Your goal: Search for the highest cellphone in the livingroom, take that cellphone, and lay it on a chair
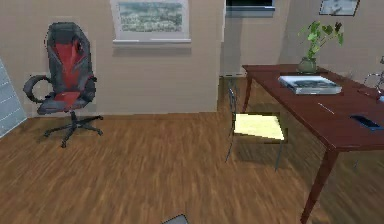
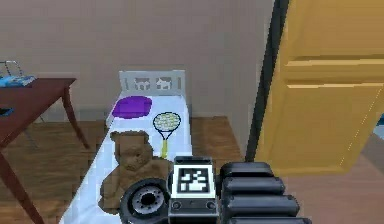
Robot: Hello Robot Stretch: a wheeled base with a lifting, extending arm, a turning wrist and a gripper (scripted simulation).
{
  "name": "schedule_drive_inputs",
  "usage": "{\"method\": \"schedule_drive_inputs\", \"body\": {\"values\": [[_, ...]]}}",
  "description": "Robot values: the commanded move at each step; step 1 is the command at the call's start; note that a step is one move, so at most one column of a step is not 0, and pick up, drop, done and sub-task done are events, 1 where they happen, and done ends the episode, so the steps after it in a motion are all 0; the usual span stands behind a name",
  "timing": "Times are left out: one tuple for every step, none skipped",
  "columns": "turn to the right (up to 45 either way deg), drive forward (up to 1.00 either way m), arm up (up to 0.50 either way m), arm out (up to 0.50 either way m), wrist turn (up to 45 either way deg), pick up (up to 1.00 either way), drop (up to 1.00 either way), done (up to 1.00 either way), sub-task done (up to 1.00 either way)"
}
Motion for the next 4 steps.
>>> {"method": "schedule_drive_inputs", "body": {"values": [[3.0, 0.00, 0.00, 0.00, 0.0, 0.00, 0.00, 0.00, 0.00], [-9.0, 0.00, 0.00, 0.00, 0.0, 0.00, 0.00, 0.00, 0.00], [0.0, 1.00, 0.00, 0.00, 0.0, 0.00, 0.00, 0.00, 0.00], [-9.0, 0.00, 0.00, 0.00, 0.0, 0.00, 0.00, 0.00, 0.00]]}}
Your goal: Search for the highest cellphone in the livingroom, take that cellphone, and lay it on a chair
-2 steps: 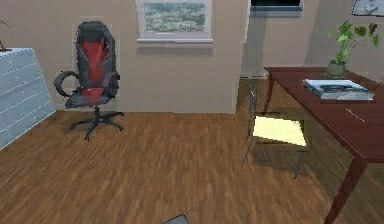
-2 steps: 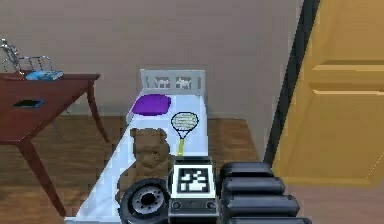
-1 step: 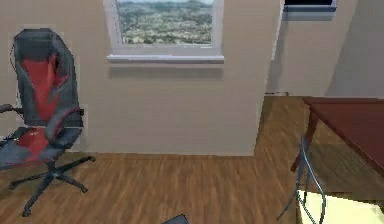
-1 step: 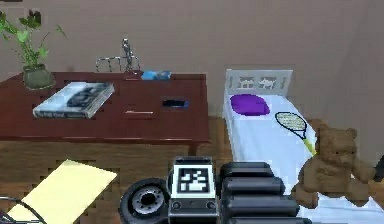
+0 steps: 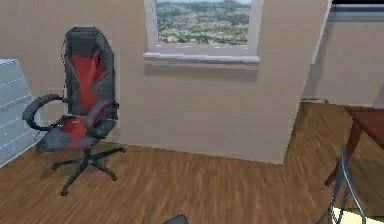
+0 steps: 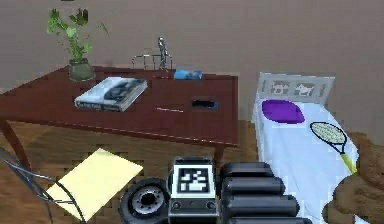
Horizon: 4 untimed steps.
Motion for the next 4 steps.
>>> {"method": "schedule_drive_inputs", "body": {"values": [[0.0, 0.30, 0.00, 0.00, 0.0, 0.00, 0.00, 0.00, 0.00], [9.0, 0.00, 0.00, 0.00, 0.0, 0.00, 0.00, 0.00, 0.00], [0.0, 0.45, 0.00, 0.00, 0.0, 0.00, 0.00, 0.00, 0.00], [-45.0, 0.00, 0.00, 0.00, 0.0, 0.00, 0.00, 0.00, 0.00]]}}
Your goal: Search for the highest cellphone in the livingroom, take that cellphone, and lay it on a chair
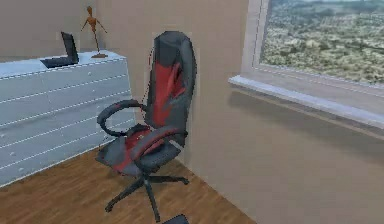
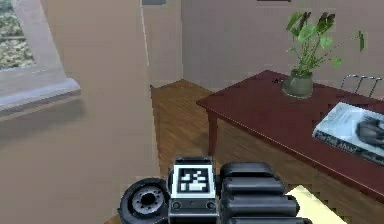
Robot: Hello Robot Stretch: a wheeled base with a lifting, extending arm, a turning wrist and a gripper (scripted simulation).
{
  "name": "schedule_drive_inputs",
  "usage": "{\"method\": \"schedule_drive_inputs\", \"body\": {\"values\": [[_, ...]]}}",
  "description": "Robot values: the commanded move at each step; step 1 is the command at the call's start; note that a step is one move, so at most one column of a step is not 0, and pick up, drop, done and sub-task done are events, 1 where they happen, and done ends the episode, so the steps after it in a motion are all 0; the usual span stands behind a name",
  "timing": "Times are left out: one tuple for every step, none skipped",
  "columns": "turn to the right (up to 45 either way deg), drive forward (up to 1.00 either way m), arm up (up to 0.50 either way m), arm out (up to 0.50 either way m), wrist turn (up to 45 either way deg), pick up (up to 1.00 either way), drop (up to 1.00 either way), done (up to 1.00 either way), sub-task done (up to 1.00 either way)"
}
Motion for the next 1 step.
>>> {"method": "schedule_drive_inputs", "body": {"values": [[-39.0, 0.00, 0.00, 0.00, 0.0, 0.00, 0.00, 0.00, 0.00]]}}
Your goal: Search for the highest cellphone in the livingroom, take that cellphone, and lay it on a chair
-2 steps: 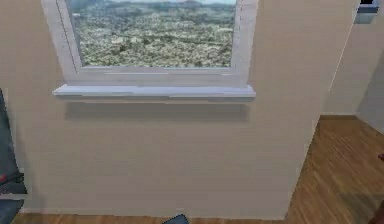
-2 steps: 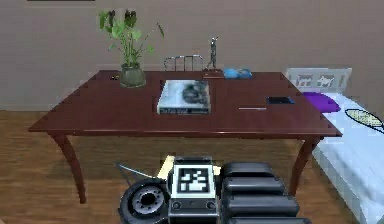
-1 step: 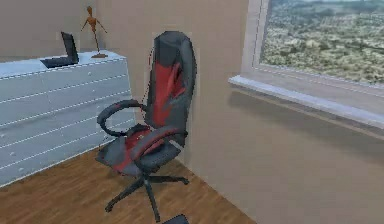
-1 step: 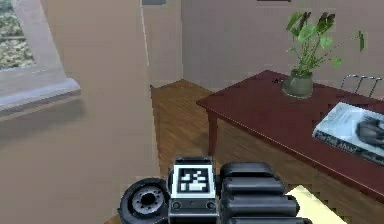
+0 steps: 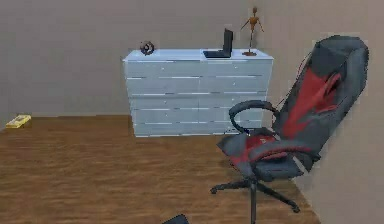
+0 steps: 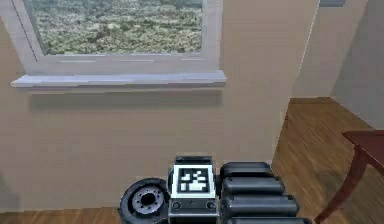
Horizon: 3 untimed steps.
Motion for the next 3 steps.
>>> {"method": "schedule_drive_inputs", "body": {"values": [[45.0, 0.00, 0.00, 0.00, 0.0, 0.00, 0.00, 0.00, 0.00], [27.0, 0.00, 0.00, 0.00, 0.0, 0.00, 0.00, 0.00, 0.00], [0.0, 0.00, 0.00, 0.48, 0.0, 0.00, 0.00, 0.00, 0.00]]}}
